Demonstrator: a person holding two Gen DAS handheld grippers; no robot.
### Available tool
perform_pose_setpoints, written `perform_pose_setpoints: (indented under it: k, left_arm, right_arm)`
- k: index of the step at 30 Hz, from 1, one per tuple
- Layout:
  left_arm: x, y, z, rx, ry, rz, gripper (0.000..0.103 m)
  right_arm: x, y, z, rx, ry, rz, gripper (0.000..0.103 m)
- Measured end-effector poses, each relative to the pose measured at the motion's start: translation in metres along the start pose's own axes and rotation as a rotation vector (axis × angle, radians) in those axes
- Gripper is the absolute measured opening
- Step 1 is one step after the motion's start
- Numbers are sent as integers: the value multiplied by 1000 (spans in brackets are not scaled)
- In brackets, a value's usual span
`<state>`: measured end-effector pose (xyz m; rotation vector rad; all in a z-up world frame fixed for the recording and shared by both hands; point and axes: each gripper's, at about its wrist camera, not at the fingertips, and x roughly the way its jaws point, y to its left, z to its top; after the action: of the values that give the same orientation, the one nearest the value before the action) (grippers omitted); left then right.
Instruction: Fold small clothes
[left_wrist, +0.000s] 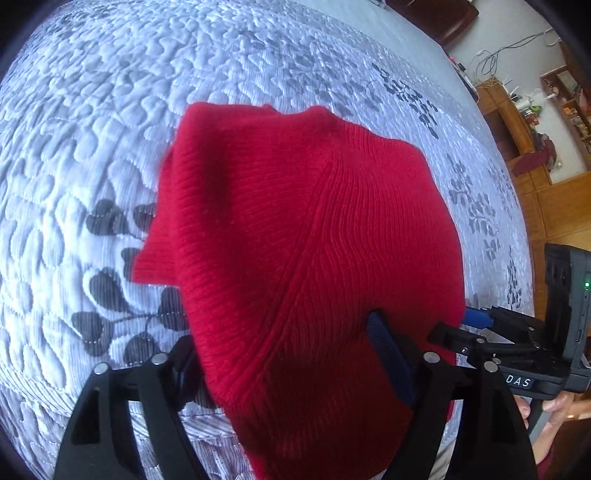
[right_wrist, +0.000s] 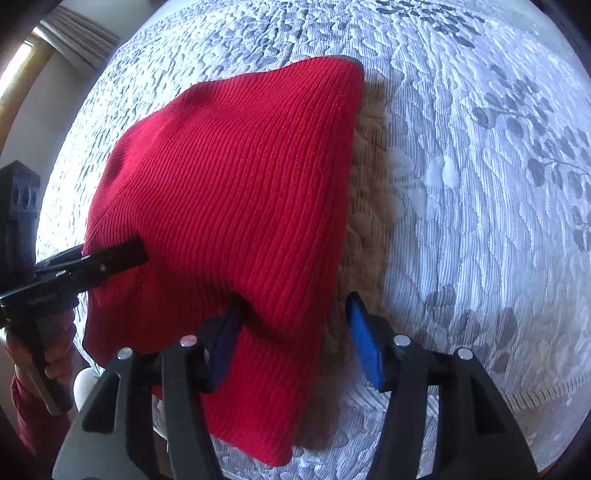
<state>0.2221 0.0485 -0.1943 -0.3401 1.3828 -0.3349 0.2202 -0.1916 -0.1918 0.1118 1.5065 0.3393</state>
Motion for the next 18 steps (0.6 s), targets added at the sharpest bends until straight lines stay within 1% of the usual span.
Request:
perform_pose_setpoints:
  k: [1,3,5,7,9,11,14,16,18]
  left_arm:
    - [0,0,0,3,0,-7,68]
    - [0,-1,0,4,0,-29,61]
    - [-1,-2,0,9,-2,-31,59]
    - [-1,-2,-1,7,-4,-44,56]
    - [0,-2,-2,2,-3,-63,50]
    - [3,-1,-2,0,-1,-72,50]
    - [3,0,-3,6,2,-84,49]
    - [2,1,-3,-8,-1,-102,40]
    - [-1,1,-5,-23,-13,-110,36]
  right_arm:
    - [0,0,1,-2,1,2,56]
    - [1,1,1,-10,1,1,56]
    - [0,1,1,-17,-2,-1,55]
    - [0,2,0,-21,-3,9,50]
    - [1,3,1,-18,-2,14,49]
    - [2,4,1,-18,-2,21,48]
    - [1,5,0,-33,-9,29,41]
    - [-1,5,-1,-35,-16,34,33]
    - [-6,3,-2,-31,-24,45,28]
